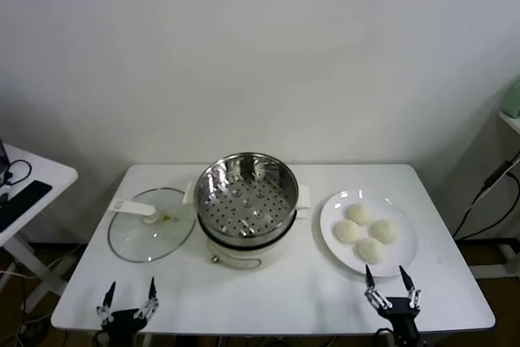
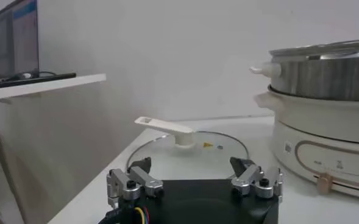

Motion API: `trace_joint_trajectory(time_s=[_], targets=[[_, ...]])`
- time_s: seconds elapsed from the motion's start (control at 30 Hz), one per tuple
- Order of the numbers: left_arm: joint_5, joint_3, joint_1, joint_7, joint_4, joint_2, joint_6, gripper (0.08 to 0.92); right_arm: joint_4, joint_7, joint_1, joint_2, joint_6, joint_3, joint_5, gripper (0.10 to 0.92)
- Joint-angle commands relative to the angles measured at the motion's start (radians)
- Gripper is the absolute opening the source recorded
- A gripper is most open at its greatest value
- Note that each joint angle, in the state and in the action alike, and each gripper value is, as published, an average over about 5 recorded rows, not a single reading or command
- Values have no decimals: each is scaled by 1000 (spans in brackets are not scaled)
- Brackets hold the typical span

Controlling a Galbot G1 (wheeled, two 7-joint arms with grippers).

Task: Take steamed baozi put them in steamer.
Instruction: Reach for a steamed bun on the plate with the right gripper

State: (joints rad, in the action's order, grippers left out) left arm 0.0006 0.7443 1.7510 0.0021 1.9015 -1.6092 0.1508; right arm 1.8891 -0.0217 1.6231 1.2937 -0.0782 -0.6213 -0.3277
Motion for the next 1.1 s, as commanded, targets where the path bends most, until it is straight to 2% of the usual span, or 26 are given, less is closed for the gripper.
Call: trace_joint_trajectory(time_s=[0.03, 0.17, 0.3, 0.53, 0.7, 0.9, 1.1], targets=[[12, 1, 1, -1, -4, -11, 9, 823, 65, -65, -207, -165, 397, -10, -57, 823], [16, 0, 1, -1, -7, -9, 13, 823, 18, -25, -314, -267, 495, 30, -48, 823], [20, -2, -1, 0, -8, -9, 14, 823, -56, 83, -418, -379, 547, 103, 49, 823], [27, -2, -1, 1, -9, 0, 14, 823, -141, 384, -593, -606, 541, 285, 264, 823], [34, -3, 0, 2, -12, 6, 16, 823, -204, 512, -774, -734, 496, 482, 354, 823], [43, -5, 3, 2, -15, 11, 20, 823, -286, 651, -1156, -860, 462, 894, 302, 823], [50, -4, 7, 2, -20, 15, 27, 823, -409, 819, -1630, -877, 360, 1381, 253, 823]])
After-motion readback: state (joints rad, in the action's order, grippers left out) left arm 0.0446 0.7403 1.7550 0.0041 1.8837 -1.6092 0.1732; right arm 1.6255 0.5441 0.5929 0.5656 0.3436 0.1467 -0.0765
